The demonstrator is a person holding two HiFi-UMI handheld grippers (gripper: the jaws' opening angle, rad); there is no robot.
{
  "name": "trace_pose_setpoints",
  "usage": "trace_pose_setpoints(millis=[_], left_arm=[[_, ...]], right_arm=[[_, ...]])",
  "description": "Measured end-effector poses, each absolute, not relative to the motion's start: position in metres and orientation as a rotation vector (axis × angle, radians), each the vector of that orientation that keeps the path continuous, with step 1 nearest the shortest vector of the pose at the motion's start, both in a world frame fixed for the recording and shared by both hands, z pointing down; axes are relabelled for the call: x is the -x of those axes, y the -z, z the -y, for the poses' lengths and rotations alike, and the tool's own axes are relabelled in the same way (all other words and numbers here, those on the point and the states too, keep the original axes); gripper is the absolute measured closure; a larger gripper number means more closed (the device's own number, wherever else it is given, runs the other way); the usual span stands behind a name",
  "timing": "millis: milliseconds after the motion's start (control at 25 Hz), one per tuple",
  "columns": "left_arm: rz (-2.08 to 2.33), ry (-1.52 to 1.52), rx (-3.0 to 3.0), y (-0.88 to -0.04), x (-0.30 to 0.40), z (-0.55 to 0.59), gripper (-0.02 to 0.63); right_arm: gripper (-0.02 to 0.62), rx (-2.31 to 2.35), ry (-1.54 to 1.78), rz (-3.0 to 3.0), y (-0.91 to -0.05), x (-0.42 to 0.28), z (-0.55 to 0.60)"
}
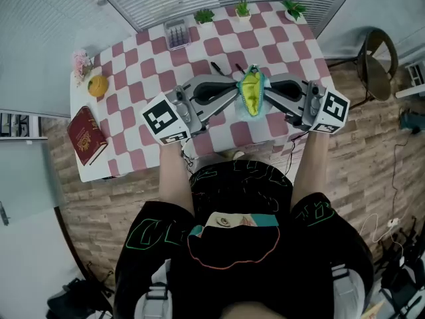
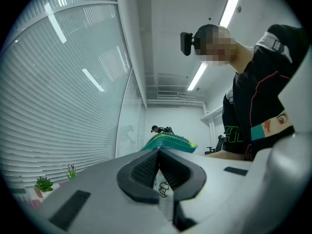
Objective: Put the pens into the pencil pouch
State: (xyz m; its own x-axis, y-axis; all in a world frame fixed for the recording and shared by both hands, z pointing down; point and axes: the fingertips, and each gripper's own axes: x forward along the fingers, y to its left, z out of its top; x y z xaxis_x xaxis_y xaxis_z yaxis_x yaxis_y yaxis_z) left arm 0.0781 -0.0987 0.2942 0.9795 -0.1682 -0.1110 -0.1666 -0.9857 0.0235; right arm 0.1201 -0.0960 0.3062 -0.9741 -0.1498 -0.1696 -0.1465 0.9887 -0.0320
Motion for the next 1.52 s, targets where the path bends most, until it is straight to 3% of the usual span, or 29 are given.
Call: trace_pose_setpoints(millis=[880, 1280, 1520], left_arm=[[0.441, 0.32, -3.064, -0.291, -0.041, 0.108, 0.607], [0.584, 0.29, -3.023, -0.3, -0.01, 0.118, 0.606], [0.677, 0.166, -3.003, -0.314, 0.011, 0.126, 0.606]], right_arm=[[0.588, 0.326, 0.132, -2.805, -0.316, -0.164, 0.102], [0.586, 0.558, 0.35, -2.684, -0.337, -0.187, 0.136], [0.586, 0.673, 0.39, -2.819, -0.356, -0.161, 0.156]])
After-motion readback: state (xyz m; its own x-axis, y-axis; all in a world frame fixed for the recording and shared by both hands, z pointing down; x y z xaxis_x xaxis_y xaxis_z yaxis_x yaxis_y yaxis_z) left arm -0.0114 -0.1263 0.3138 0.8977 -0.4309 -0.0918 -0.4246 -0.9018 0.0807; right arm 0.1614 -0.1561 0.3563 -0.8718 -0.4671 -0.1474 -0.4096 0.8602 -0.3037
